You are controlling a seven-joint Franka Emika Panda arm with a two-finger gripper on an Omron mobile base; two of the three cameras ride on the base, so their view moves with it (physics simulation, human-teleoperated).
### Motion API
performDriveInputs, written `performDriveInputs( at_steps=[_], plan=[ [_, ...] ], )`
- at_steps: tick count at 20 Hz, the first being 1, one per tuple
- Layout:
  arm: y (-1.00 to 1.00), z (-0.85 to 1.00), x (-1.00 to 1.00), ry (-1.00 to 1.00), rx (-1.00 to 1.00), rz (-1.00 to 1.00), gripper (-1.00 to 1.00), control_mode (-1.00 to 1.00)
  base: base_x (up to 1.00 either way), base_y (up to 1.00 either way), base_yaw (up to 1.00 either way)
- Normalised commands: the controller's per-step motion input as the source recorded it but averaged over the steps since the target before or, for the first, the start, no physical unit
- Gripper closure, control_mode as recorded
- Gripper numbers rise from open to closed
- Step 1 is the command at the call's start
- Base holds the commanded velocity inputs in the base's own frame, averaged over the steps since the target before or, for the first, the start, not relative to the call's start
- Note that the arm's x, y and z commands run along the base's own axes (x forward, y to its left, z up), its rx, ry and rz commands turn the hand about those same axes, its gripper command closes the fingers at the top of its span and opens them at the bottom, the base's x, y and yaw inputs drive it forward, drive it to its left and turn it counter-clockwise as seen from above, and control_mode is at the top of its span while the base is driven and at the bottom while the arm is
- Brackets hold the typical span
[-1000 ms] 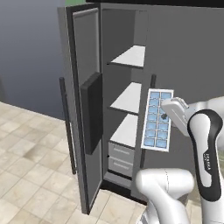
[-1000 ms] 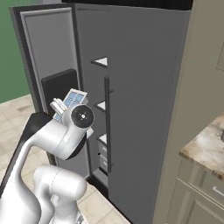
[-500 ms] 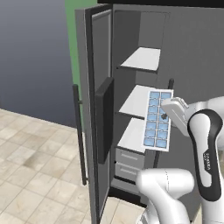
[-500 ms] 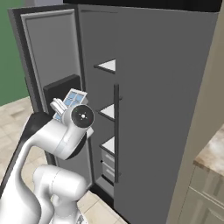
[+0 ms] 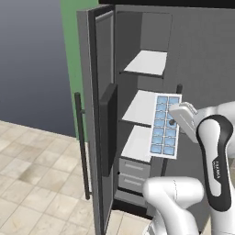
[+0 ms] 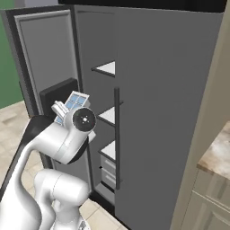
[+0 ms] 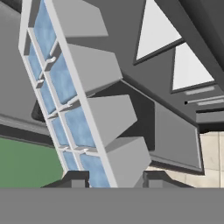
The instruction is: The ice cube tray has been filled with water. Take the tray and place it in the freezer to make ice. Close the freezer door after placing the tray.
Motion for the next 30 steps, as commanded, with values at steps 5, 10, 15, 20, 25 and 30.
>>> performDriveInputs(
  at_steps=[5, 10, 15, 20, 25, 30],
  plan=[
    [0.00, 0.00, 0.00, 0.00, 0.00, 0.00, 1.00, 1.00, 0.39, 0.01, -0.11],
    [0.00, 0.00, 0.00, 0.00, 0.00, 0.00, 1.00, 1.00, 0.51, 0.15, -0.09],
    [0.00, 0.00, 0.00, 0.00, 0.00, 0.00, 1.00, 1.00, 0.51, 0.18, -0.09],
    [0.00, 0.00, 0.00, 0.00, 0.00, 0.00, 1.00, 1.00, 0.46, 0.28, -0.10],
    [0.00, 0.00, 0.00, 0.00, 0.00, 0.00, 1.00, 1.00, 0.31, 0.17, -0.14],
    [0.00, 0.00, 0.00, 0.00, 0.00, 0.00, 1.00, 1.00, 0.28, 0.24, -0.16]
  ],
)
